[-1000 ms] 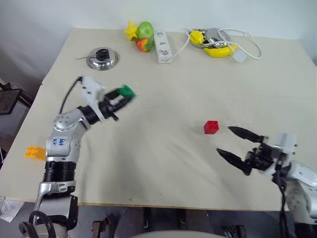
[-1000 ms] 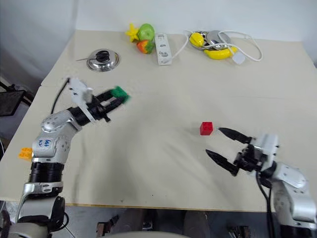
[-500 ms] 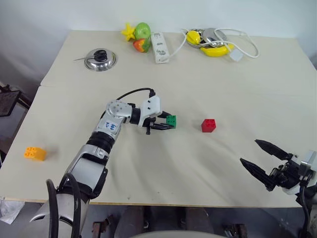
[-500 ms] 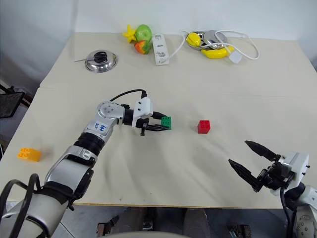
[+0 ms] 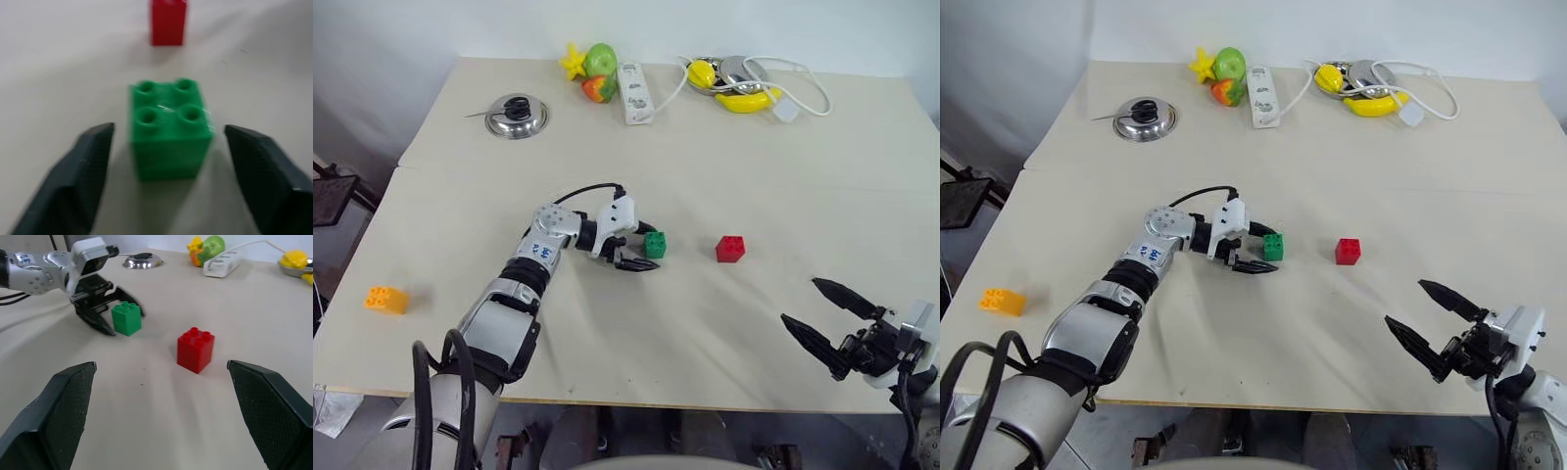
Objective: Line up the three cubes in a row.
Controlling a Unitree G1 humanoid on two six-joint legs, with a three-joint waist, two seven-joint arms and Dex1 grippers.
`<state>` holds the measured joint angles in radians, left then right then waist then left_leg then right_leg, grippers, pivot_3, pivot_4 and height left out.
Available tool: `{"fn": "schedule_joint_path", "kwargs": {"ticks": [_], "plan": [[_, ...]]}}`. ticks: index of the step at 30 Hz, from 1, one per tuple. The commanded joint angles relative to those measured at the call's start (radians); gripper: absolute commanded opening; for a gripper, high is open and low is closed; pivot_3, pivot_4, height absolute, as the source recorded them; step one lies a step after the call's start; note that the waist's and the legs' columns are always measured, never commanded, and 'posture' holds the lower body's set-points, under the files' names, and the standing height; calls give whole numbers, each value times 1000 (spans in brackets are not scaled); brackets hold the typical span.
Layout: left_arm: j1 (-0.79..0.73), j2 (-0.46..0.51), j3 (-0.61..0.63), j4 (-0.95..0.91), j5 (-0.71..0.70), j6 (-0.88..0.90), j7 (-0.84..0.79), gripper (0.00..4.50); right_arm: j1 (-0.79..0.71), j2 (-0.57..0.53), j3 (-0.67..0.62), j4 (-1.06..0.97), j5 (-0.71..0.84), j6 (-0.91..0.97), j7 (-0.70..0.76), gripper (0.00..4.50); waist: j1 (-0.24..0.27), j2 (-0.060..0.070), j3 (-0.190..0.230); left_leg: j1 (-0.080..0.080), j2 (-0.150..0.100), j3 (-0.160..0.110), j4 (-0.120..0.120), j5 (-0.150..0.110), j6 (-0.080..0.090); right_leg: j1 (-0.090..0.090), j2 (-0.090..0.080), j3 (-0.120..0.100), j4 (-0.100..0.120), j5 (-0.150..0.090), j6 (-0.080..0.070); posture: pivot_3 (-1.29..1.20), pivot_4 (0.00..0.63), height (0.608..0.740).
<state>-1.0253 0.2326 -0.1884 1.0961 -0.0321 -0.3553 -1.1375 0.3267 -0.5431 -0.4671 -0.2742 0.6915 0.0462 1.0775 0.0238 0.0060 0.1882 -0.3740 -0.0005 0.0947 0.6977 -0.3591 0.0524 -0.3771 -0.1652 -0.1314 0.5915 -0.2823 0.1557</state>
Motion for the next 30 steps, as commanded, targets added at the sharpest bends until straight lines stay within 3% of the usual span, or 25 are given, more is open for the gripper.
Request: {"fn": "schedule_joint_path", "kwargs": {"ticks": [1,3,6,11,15,19,22,26,30], "plan": [[20,50,76,-132,-73,2,-41,4423,-59,-19,42,-31,26,36,-2,4500,-6,0,0,0,0,0,0,0,0,0,0,0,0,0,0,0,150,740],[93,93,109,-279,-128,50,-80,4423,-108,-27,73,-35,39,76,-10,4500,-12,0,0,0,1,0,0,0,0,0,0,0,1,0,0,0,150,740],[287,179,178,-640,-251,191,-87,4470,-193,-41,132,-37,53,124,8,4500,-28,2,-1,1,1,-1,0,0,0,0,0,0,1,0,0,0,150,740],[651,256,403,-1174,-402,425,177,4470,-313,-40,237,-30,27,129,53,4500,-31,2,0,1,2,-2,1,0,0,1,0,0,2,0,-1,0,150,740],[952,227,628,-1454,-459,527,413,4470,-387,-37,299,-32,30,141,79,4500,-22,2,0,2,1,-4,1,0,0,2,-3,0,1,0,-1,0,150,740],[1221,115,814,-1608,-450,503,590,4470,-442,-33,338,-26,55,161,120,4500,-20,2,0,2,0,-5,1,-1,-1,4,-4,0,0,0,-1,0,150,740],[1392,8,917,-1591,-352,373,680,4470,-472,-49,372,-25,66,194,158,4500,-22,1,0,3,0,-4,0,-2,-1,4,-3,0,-1,0,-1,0,150,740],[1502,-119,1065,-1544,-413,318,822,4470,-486,-35,385,-14,53,188,169,4500,-17,0,0,2,2,-4,0,-3,-2,3,-3,-1,-3,-1,-2,0,150,740],[1563,-158,1092,-1520,-485,318,835,4470,-483,-36,384,-6,47,185,171,4500,-6,-1,-1,3,2,-3,1,-7,-4,2,-5,1,-4,-1,-2,0,150,740]]}}
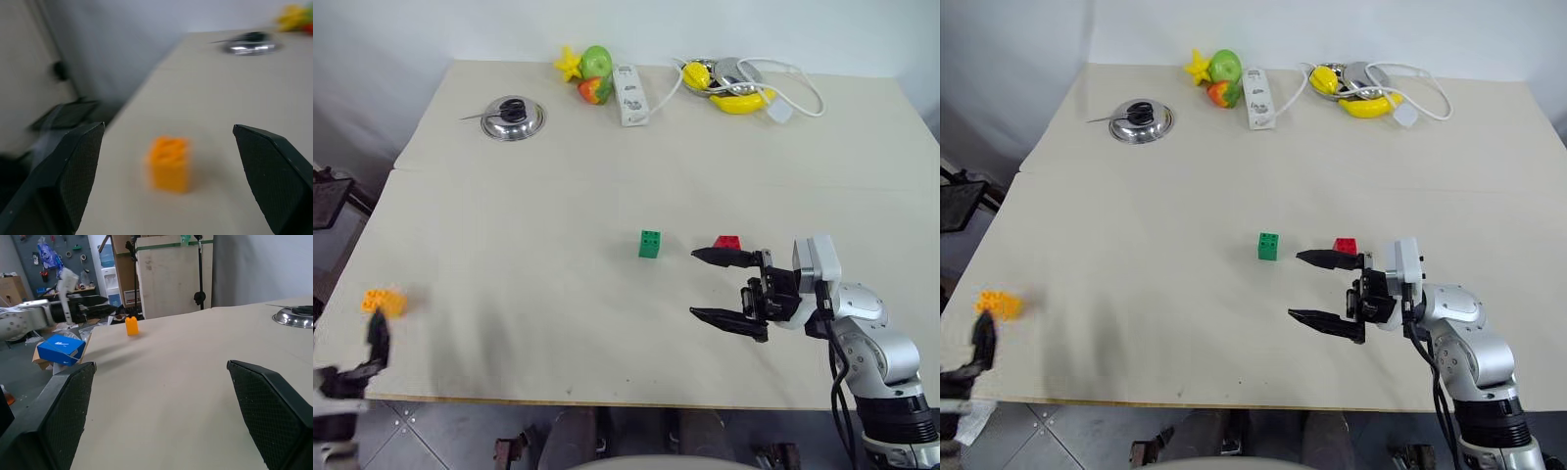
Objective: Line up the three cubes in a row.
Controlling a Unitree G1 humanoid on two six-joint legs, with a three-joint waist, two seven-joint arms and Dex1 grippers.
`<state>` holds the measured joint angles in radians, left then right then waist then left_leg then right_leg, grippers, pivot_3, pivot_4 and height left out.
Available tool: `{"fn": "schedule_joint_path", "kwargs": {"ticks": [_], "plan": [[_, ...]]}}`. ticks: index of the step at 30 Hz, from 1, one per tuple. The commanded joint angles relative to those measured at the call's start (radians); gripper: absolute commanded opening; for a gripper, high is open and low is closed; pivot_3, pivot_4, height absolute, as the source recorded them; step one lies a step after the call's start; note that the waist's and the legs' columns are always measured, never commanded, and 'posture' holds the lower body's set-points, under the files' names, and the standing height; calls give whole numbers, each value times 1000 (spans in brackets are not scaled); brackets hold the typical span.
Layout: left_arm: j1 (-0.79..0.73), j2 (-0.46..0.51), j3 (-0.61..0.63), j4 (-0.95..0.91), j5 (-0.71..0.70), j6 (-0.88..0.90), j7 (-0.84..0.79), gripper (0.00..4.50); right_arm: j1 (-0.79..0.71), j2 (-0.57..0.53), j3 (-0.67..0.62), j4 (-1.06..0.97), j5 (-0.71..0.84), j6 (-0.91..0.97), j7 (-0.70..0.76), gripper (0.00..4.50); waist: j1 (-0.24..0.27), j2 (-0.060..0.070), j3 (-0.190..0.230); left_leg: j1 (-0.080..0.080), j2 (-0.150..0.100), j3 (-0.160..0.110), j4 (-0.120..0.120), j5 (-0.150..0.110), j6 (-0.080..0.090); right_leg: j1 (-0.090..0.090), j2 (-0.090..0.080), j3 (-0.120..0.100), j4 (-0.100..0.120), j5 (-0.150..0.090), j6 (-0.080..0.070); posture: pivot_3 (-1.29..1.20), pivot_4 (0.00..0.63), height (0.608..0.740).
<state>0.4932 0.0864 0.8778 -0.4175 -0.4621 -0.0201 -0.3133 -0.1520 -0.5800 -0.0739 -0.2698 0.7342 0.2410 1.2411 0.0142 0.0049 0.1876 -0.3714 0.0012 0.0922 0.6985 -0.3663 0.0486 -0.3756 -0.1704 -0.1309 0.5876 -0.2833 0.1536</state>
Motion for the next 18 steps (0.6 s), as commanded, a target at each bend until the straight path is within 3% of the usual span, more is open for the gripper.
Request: {"fn": "schedule_joint_path", "kwargs": {"ticks": [1,9,18], "plan": [[55,-21,30,2,-79,-10,17,4470,-3,2,-10,-7,0,-16,9,4500,6,0,0,0,0,0,0,-2,-1,0,0,0,0,0,0,0,150,740],[97,37,-30,78,-139,27,-69,4470,9,-2,-29,32,-24,-71,42,4500,9,-1,-1,0,1,2,0,-6,5,-1,2,-1,1,-1,-2,0,150,740],[-17,318,-84,276,-74,129,-112,4470,13,-3,-36,60,-46,-91,52,4500,-4,0,-1,0,1,2,0,-6,5,-1,3,-2,3,-2,-3,0,150,740]]}}
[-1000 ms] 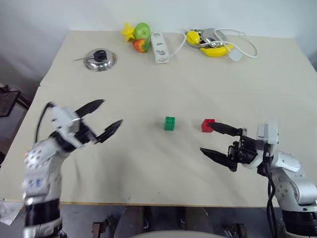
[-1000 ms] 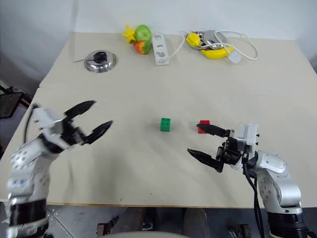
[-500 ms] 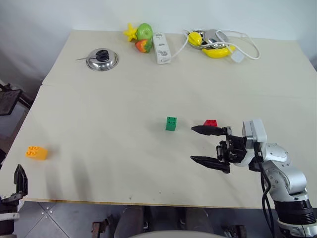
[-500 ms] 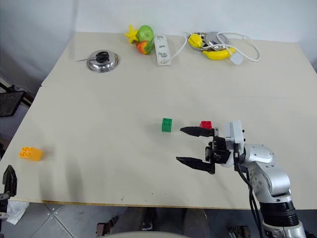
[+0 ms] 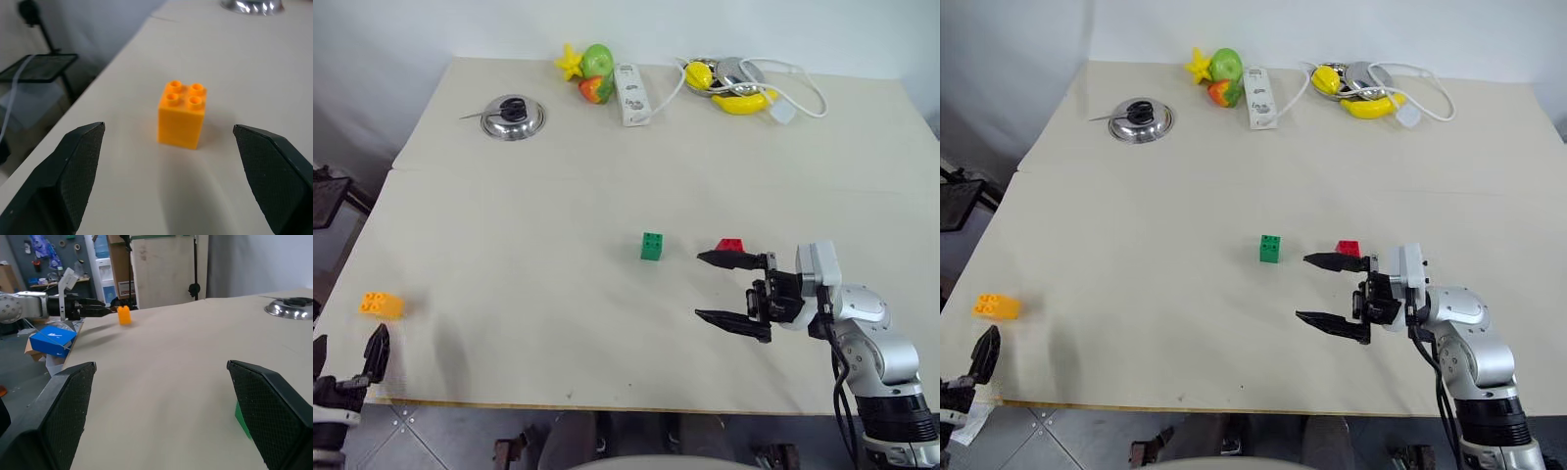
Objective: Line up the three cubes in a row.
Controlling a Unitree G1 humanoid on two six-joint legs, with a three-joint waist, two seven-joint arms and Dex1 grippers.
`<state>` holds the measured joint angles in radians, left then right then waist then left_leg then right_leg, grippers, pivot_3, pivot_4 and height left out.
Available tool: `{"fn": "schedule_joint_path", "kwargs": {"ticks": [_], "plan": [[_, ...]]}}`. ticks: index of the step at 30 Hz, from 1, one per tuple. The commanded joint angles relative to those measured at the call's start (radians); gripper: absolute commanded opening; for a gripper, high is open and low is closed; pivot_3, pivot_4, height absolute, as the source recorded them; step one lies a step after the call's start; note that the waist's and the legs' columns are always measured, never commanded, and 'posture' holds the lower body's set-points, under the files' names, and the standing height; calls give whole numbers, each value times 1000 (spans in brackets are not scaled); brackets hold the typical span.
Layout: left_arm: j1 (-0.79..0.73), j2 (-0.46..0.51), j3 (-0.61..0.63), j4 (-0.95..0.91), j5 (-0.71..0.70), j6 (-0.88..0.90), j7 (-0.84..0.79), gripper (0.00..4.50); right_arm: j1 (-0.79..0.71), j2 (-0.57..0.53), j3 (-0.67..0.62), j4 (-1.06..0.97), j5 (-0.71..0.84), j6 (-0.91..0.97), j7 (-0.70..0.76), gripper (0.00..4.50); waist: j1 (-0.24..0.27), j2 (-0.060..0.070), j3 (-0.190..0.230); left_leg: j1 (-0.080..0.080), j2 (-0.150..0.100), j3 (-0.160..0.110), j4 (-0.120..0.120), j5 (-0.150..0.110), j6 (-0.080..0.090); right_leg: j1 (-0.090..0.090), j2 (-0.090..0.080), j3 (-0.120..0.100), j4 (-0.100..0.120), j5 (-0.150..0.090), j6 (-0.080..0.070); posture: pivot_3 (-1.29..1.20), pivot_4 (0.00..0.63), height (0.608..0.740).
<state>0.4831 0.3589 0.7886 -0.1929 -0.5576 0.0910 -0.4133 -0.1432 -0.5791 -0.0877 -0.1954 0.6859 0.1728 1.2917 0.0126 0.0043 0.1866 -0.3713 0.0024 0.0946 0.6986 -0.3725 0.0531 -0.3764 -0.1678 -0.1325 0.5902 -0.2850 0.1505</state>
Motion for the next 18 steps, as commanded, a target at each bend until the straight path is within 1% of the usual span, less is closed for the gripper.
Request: {"fn": "schedule_joint_path", "kwargs": {"ticks": [1,4,6,9,12,14,15,18], "plan": [[-20,67,-4,76,26,14,-30,4470,5,-2,-23,-14,-1,-26,0,4500,-6,0,0,0,0,0,0,0,0,0,0,0,0,0,0,0,150,740],[-69,126,-26,151,53,-12,-68,4470,9,0,-24,-14,-5,-32,-3,4500,-14,0,0,0,0,0,0,0,0,0,1,-1,1,0,0,0,150,740],[-102,152,-30,191,57,-24,-91,4086,22,0,-28,-16,-7,-42,-2,4500,-15,0,0,0,0,0,0,0,0,0,1,-1,1,0,0,0,150,740],[-131,209,-52,254,70,-48,-170,3283,50,1,-33,-19,-15,-59,-1,4500,-14,0,0,0,0,0,0,0,0,0,1,-1,1,0,0,0,150,740],[-140,253,-63,303,65,-44,-243,2307,66,-4,-38,-20,-18,-69,-4,4500,-15,0,0,0,0,1,0,0,0,0,1,-1,1,0,0,0,150,740],[-146,292,-80,308,55,-42,-322,1655,75,-9,-50,-20,-20,-73,-11,4500,-16,0,0,1,0,1,0,0,0,0,1,-1,1,0,0,0,150,740],[-160,313,-87,307,47,-41,-356,1489,81,-13,-57,-21,-21,-74,-13,4500,-16,0,0,1,0,1,0,0,0,0,1,-1,1,0,0,0,150,740],[-236,394,-166,274,45,-49,-492,1503,108,-28,-85,-28,-18,-73,-21,4500,-7,0,0,1,0,1,0,0,0,0,1,-1,2,0,0,0,150,740]]}}
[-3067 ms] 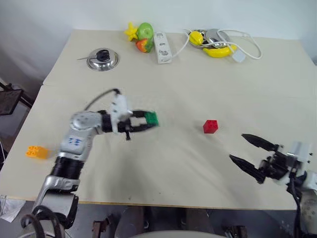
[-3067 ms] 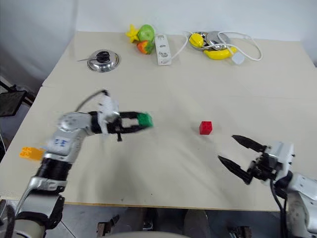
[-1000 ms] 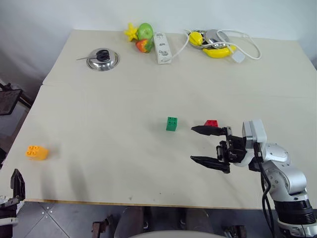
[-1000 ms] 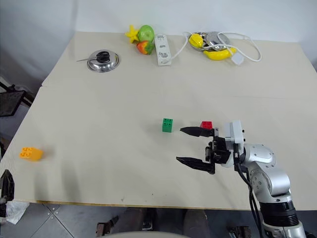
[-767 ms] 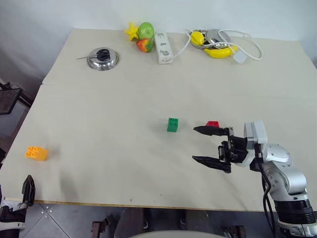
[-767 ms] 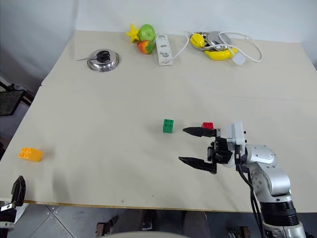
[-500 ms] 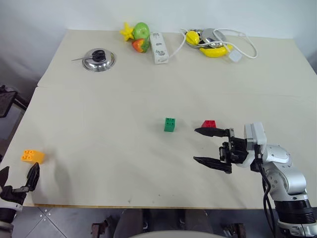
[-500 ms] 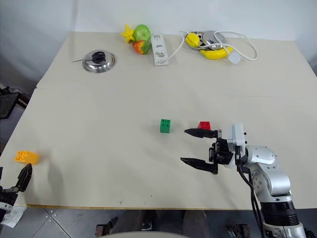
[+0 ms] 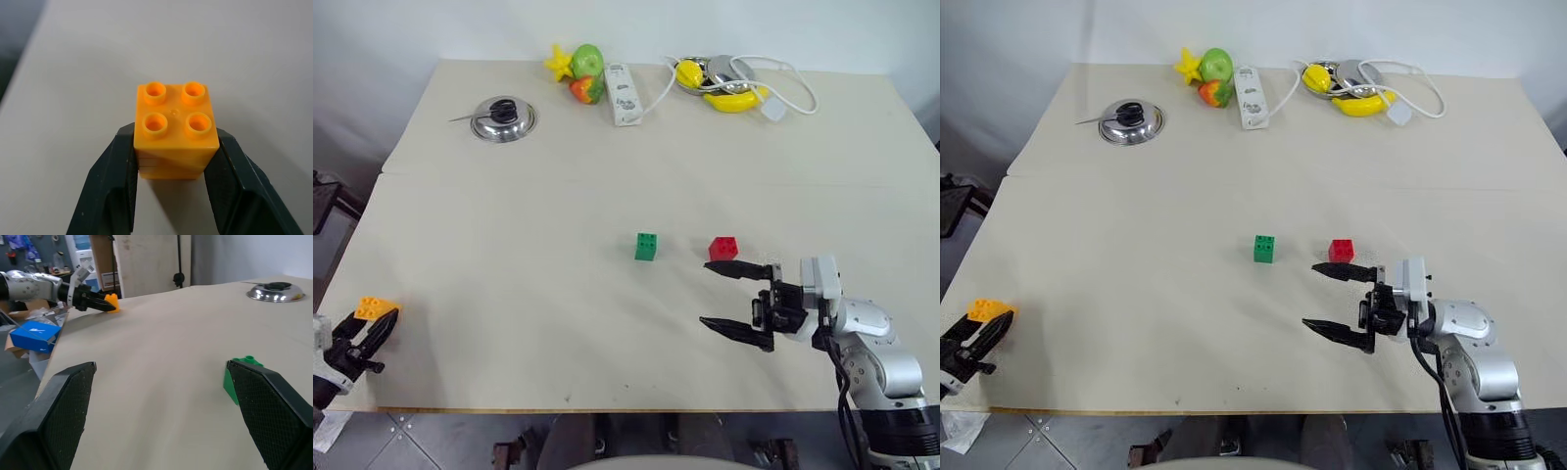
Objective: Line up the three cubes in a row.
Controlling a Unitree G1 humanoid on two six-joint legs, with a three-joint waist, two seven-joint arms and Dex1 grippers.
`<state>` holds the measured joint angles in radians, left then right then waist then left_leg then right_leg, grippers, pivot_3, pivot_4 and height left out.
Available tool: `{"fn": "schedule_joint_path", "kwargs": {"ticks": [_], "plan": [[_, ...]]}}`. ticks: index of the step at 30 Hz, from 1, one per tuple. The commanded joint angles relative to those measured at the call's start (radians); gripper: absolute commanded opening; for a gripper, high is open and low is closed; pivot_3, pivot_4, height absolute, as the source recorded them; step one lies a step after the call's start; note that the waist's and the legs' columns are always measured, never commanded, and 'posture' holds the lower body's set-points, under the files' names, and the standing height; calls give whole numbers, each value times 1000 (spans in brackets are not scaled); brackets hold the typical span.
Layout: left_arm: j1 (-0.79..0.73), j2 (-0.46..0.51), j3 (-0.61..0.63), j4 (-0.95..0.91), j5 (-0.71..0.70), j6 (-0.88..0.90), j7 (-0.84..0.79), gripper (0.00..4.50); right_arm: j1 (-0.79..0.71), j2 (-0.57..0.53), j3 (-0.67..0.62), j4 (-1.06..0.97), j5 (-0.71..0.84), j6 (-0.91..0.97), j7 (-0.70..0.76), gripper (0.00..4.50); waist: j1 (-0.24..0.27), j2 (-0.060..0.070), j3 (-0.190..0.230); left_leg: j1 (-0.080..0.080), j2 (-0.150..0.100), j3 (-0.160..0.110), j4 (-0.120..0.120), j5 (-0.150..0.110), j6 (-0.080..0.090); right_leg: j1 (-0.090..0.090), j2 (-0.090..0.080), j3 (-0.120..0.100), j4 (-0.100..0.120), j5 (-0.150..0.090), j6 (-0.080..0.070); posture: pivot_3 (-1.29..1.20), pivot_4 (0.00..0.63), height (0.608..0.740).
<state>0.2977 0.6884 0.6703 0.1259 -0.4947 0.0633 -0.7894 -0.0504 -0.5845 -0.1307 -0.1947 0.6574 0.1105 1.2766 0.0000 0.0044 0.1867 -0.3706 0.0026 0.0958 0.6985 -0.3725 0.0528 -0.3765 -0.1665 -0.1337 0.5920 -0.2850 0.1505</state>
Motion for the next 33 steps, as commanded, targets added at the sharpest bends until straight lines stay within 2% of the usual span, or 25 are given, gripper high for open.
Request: {"fn": "schedule_joint_path", "kwargs": {"ticks": [1,4,6,11,16,22,27,33], "plan": [[-112,93,-97,-63,-24,1,-151,1503,26,-27,-55,-30,12,-9,-12,4500,10,0,0,0,0,-1,0,0,0,0,0,0,0,0,0,0,150,740],[-348,150,-283,-71,12,36,-249,1503,62,-43,-95,-32,12,-10,-26,4500,26,1,0,0,-1,-1,1,1,0,0,0,1,1,0,0,0,150,740],[-534,143,-417,0,66,21,-324,1503,86,-51,-118,-38,12,-9,-40,4500,29,1,0,0,-3,-1,1,2,1,1,-1,1,2,0,0,0,150,740],[-942,12,-662,361,210,-105,-492,1503,148,-51,-155,-90,14,-3,-84,4500,17,3,-1,1,-7,5,-1,1,0,-1,2,-3,2,0,1,0,150,740],[-1202,-122,-776,754,337,-288,-588,1503,208,-37,-173,-158,12,-6,-139,4500,-2,1,0,0,-4,15,-2,1,0,-2,4,-9,-1,0,2,0,150,740],[-1327,-176,-801,1010,422,-424,-622,1503,300,-23,-204,-246,20,-7,-205,4500,-2,0,0,-1,-4,15,-1,1,0,-2,4,-9,-1,0,2,0,150,740],[-1334,-184,-788,1056,434,-466,-692,1503,362,-18,-231,-282,25,-15,-228,4500,0,-1,0,-1,-4,8,0,1,0,-2,3,-9,0,0,3,0,150,740],[-1324,-175,-770,1089,447,-489,-681,1503,379,-23,-272,-261,40,-28,-220,4500,2,-1,0,-1,-4,7,2,2,1,-1,2,-9,0,0,4,0,150,740]]}}
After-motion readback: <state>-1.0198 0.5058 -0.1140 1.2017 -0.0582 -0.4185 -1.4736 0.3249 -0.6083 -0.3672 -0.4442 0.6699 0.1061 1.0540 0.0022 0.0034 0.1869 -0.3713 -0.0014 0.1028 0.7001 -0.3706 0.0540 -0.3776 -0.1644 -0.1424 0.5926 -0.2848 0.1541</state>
